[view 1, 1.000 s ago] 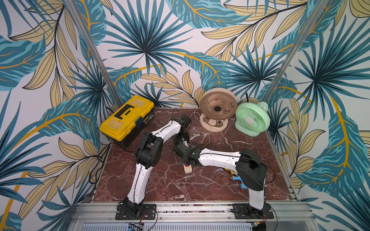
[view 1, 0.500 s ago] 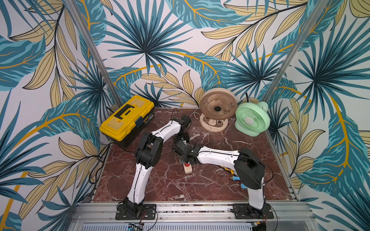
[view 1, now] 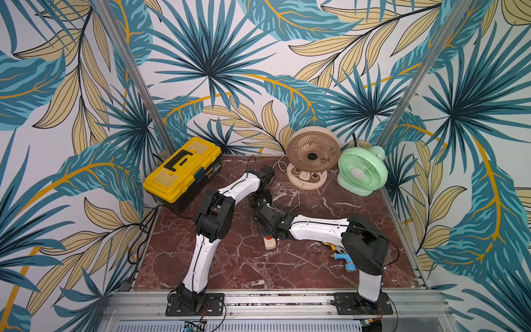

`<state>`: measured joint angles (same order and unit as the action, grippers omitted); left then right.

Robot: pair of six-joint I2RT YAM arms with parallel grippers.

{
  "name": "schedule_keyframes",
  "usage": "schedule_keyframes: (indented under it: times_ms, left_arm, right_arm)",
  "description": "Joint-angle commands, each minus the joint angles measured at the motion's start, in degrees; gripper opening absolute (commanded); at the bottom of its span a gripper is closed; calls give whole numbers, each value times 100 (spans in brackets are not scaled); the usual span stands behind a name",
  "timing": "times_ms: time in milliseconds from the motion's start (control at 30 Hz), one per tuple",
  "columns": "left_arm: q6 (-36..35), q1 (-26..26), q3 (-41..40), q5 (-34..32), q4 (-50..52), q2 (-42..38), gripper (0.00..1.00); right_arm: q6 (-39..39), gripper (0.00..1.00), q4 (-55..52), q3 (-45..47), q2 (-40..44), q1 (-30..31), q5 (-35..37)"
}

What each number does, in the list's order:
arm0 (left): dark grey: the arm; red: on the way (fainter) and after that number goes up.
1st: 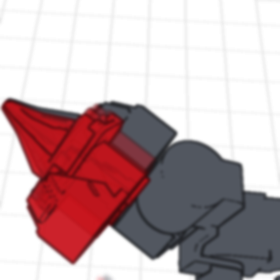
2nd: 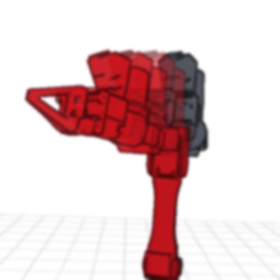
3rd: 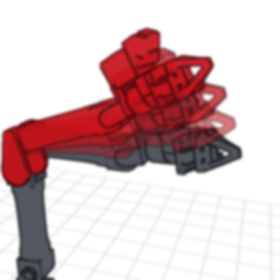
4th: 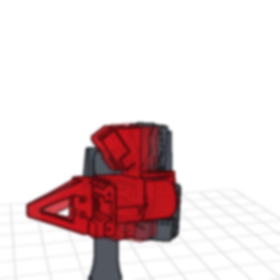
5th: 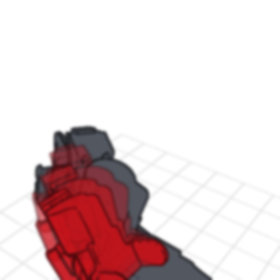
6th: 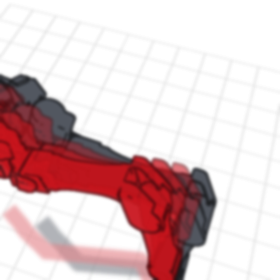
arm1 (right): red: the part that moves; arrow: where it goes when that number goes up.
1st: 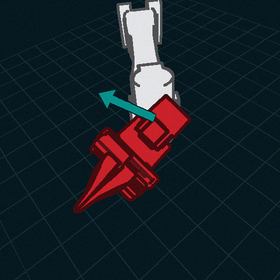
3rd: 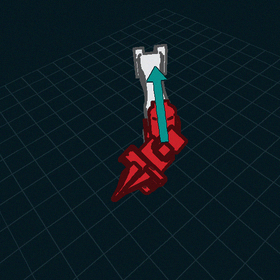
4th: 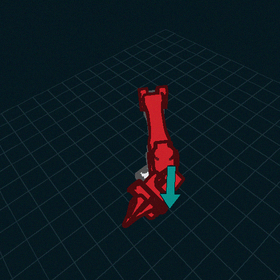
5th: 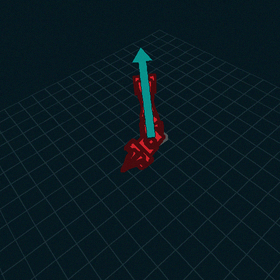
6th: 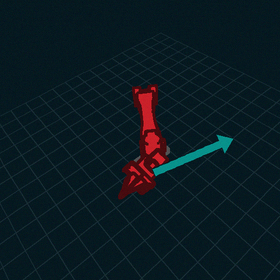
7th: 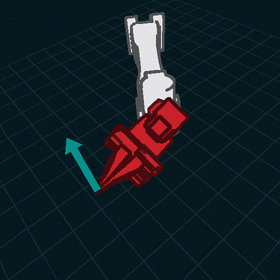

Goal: Unplug the desk fan from the power strip
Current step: Remove the plug from the socket.

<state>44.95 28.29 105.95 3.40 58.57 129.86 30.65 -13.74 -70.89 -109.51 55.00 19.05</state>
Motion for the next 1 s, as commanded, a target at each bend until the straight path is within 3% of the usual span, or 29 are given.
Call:
schedule_keyframes:
  times_ms: [0, 567, 967]
  left_arm:
    - [-140, -152, -163, -85, 41, 559, 0]
    - [-103, -217, -222, -65, -17, 643, 0]
    - [-37, -212, -359, 3, -124, 654, 0]
  right_arm:
    - [-393, 0, 66, 321, -202, -129, 107]
    - [-717, 0, -174, 107, -237, -35, 464]
    - [-1188, 0, -478, -427, -607, 685, 1915]
